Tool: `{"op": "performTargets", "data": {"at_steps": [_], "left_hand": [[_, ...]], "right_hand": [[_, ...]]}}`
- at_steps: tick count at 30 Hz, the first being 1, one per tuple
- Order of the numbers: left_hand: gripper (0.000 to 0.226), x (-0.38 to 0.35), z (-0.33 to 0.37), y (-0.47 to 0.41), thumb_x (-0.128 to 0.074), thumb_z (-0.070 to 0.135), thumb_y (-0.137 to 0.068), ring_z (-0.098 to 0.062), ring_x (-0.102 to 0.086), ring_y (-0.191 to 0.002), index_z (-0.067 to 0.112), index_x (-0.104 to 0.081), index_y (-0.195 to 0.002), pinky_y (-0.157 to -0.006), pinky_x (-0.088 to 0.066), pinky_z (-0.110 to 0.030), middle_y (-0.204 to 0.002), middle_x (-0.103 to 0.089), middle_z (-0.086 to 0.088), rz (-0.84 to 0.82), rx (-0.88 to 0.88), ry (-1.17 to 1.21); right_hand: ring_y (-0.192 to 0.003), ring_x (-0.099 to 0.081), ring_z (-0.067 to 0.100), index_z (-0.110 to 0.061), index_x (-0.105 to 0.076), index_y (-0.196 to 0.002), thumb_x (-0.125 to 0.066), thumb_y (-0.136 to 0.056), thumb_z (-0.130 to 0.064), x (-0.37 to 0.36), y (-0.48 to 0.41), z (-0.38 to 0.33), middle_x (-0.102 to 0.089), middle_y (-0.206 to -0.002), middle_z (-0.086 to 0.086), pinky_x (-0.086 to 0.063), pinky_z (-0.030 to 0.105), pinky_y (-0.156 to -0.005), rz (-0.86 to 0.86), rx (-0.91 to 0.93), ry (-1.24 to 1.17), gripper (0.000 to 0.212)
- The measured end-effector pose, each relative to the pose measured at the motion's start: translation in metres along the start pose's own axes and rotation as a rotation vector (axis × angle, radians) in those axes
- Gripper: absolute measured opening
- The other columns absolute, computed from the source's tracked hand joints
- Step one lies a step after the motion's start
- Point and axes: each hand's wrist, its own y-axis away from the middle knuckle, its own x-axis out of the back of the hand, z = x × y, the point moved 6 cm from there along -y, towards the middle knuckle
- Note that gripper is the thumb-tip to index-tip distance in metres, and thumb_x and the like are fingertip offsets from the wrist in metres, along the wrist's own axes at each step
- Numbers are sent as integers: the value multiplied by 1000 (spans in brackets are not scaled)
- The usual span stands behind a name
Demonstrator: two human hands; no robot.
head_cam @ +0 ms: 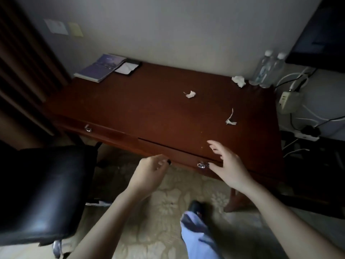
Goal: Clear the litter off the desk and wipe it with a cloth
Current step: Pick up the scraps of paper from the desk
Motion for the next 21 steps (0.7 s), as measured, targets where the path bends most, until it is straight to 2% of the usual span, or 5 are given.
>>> {"op": "performTargets", "data": {"at_steps": [5, 9, 12, 16, 21], "left_hand": [[20, -13, -3, -109, -53, 21, -93, -11, -64, -84, 15, -71, -102, -75, -49, -26, -92, -70, 3, -102, -51, -83], [26, -12, 1, -194, -50, 19, -93, -10, -63, -91, 16, -68, -111, -77, -49, -23, -103, -70, 2, -177, -32, -124], [24, -16, 6, -250, -50, 22, -95, -4, -59, -85, 20, -68, -110, -70, -47, -14, -102, -67, 6, -235, -64, -150], [24, -23, 5, -308, -47, 22, -96, -3, -56, -84, 21, -66, -111, -65, -38, -4, -98, -60, 11, -279, -62, -128], [22, -35, -4, -376, -48, 21, -95, -3, -56, -84, 21, -67, -105, -65, -36, -6, -96, -61, 10, -397, -100, -147]], "right_hand": [[-141, -20, 20, -23, -22, -148, -65, -81, -1, 15, -104, 87, -21, -153, 2, -23, 30, -112, 26, -170, 203, 83], [-143, -8, 32, -30, -3, -150, -64, -81, -5, 40, -177, 145, 6, -158, 8, -30, 42, -111, -116, -315, 616, 96], [-144, 9, 31, -36, 9, -147, -62, -81, -4, 51, -215, 171, 23, -155, 2, -20, 45, -114, -242, -315, 765, 103], [-144, -11, 25, -30, -12, -149, -61, -83, -7, 53, -245, 180, -6, -157, 1, -29, 40, -111, -359, -291, 813, 85], [-116, -39, 18, -21, -45, -129, -48, -90, -3, 42, -252, 185, -48, -126, 0, -48, 28, -80, -190, -400, 670, 43]]}}
